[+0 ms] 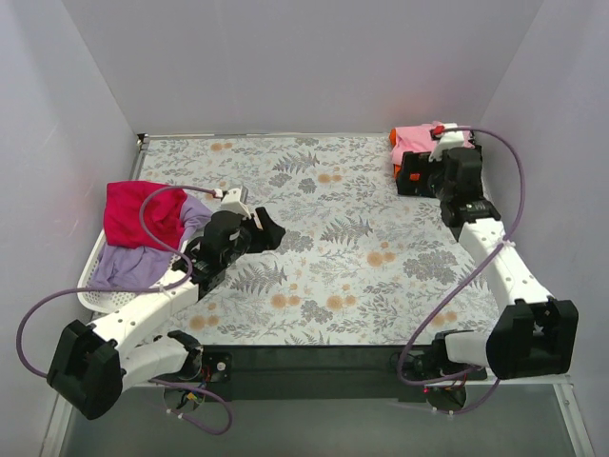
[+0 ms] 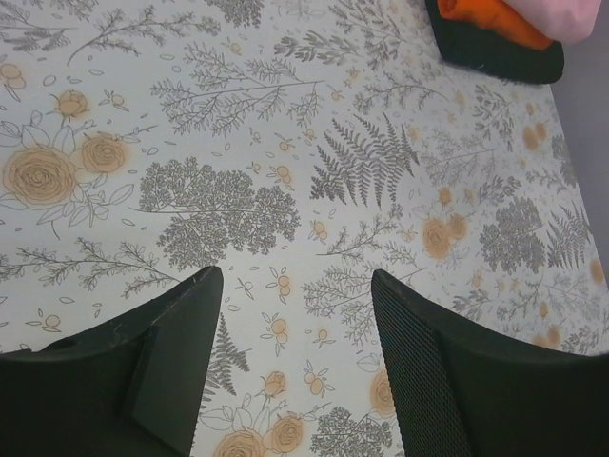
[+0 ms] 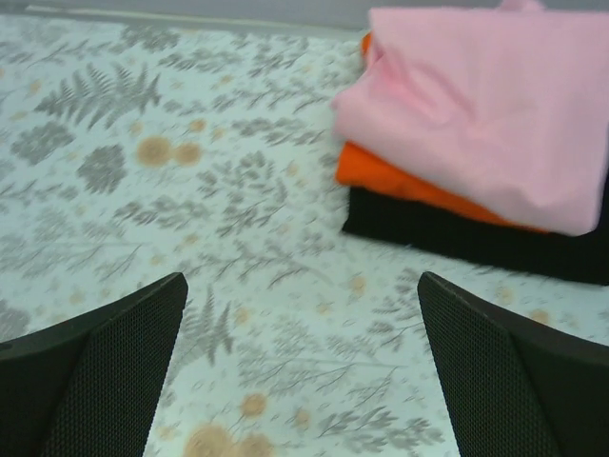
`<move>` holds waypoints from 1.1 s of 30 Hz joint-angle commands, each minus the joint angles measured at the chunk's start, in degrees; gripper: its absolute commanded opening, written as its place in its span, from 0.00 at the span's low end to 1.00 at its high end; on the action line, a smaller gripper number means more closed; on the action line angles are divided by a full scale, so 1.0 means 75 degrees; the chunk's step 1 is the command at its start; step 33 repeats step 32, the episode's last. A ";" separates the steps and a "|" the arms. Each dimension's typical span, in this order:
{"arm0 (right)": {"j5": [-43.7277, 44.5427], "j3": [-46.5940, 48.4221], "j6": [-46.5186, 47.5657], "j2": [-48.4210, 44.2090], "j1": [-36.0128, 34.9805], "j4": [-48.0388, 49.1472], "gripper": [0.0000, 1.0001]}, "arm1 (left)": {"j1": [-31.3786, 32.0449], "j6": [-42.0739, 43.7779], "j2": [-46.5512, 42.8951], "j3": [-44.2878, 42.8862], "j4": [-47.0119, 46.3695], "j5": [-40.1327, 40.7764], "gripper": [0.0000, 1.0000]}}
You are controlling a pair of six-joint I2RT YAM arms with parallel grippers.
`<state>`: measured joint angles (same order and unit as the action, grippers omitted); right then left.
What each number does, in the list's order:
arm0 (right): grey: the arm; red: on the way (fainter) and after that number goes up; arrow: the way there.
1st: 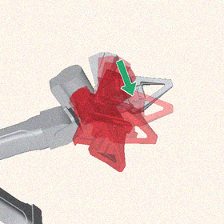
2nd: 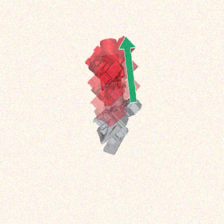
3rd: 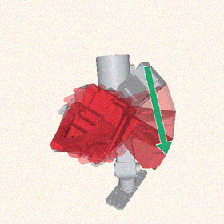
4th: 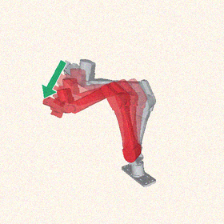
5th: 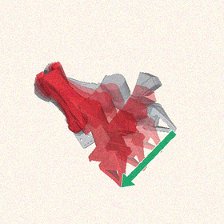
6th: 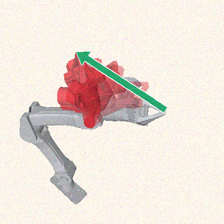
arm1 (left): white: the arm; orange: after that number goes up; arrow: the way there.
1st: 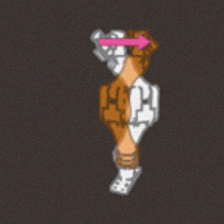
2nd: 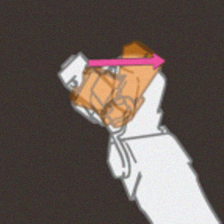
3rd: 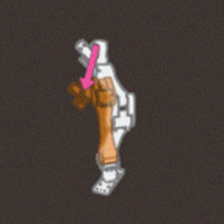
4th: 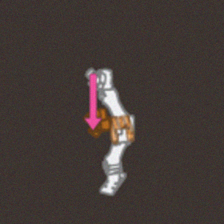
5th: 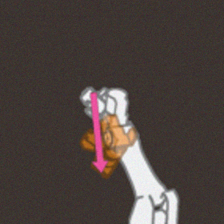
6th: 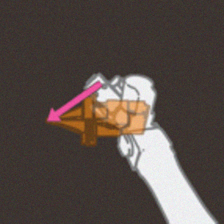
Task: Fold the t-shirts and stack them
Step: Neatly place the folded tshirt to the corner
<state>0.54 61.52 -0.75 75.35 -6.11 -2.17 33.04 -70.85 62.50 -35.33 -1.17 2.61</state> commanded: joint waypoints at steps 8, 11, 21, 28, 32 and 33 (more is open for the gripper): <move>-0.0107 -0.2154 -0.1165 -0.1081 -0.2079 -0.0378 0.98 | -0.0057 0.0189 -0.0950 -0.0398 0.0859 0.0953 0.61; 0.0384 -0.2565 -0.1165 -0.1398 -0.2302 -0.0413 0.98 | -0.0057 0.0131 -0.1056 -0.0387 0.0953 0.1011 0.64; 0.0866 -0.3128 -0.0884 -0.2371 -0.2350 -0.0624 0.98 | -0.0057 0.0107 -0.1220 -0.0375 0.1222 0.1515 0.64; 0.0936 -0.3175 -0.0860 -0.2488 -0.2361 -0.0612 0.98 | -0.0057 0.0177 -0.1419 -0.0340 0.1304 0.1737 0.65; 0.0995 -0.3151 -0.0860 -0.2512 -0.2361 -0.0612 0.98 | -0.0057 0.0166 -0.1489 -0.0352 0.1328 0.1960 0.65; 0.0995 -0.3151 -0.0860 -0.2512 -0.2361 -0.0612 0.98 | -0.0057 0.0166 -0.1489 -0.0352 0.1328 0.1960 0.65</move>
